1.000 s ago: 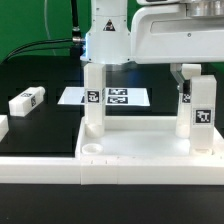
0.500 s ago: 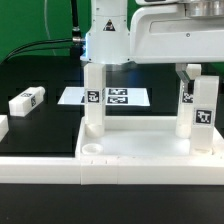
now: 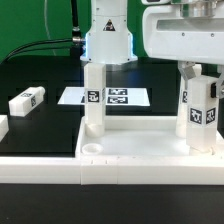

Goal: Assemble desk

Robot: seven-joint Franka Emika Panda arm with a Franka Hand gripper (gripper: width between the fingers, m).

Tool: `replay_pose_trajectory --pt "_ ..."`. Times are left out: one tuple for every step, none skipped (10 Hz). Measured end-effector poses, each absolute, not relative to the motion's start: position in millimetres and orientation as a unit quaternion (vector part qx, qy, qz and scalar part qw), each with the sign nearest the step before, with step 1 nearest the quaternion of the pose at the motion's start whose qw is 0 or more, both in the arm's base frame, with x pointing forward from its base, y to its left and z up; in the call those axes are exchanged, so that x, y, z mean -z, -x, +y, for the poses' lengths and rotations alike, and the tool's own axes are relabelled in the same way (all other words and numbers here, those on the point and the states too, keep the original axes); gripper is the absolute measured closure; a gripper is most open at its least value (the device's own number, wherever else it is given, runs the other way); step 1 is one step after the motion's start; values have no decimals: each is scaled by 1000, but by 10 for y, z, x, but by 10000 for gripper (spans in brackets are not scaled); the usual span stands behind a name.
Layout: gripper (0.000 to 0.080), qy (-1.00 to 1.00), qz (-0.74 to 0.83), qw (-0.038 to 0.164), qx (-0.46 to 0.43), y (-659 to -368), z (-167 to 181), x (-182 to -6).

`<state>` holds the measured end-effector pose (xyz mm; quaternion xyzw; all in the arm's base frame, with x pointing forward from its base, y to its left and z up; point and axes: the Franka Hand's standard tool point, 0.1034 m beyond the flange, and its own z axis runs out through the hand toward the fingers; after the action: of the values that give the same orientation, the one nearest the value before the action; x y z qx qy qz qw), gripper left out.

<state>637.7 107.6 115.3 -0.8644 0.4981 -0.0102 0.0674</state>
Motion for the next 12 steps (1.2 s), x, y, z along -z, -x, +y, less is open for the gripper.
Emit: replay_pose_trajectory --pt "511 829 554 73 3 -6374 1085 -1150" --pt "511 793 604 77 -4 -6367 1106 -1145" --pt "511 764 640 79 -10 -6363 1129 -1143" --pt "511 742 665 84 -16 -6368 1118 -1145" --pt "511 723 685 83 -18 -6368 1117 -1145" --pt "511 714 695 83 -19 -6369 1121 -1144" --pt "511 721 688 83 -18 -6368 1122 -1142" --pt "324 735 672 82 -17 -6367 1116 -1142" --pt "210 753 653 80 -19 -6371 1103 -1156" --pt "210 779 622 78 -18 -6382 1104 -1177" --pt "161 802 592 79 -15 -6379 1102 -1170" --pt "153 813 577 79 -14 -6378 1102 -1168"
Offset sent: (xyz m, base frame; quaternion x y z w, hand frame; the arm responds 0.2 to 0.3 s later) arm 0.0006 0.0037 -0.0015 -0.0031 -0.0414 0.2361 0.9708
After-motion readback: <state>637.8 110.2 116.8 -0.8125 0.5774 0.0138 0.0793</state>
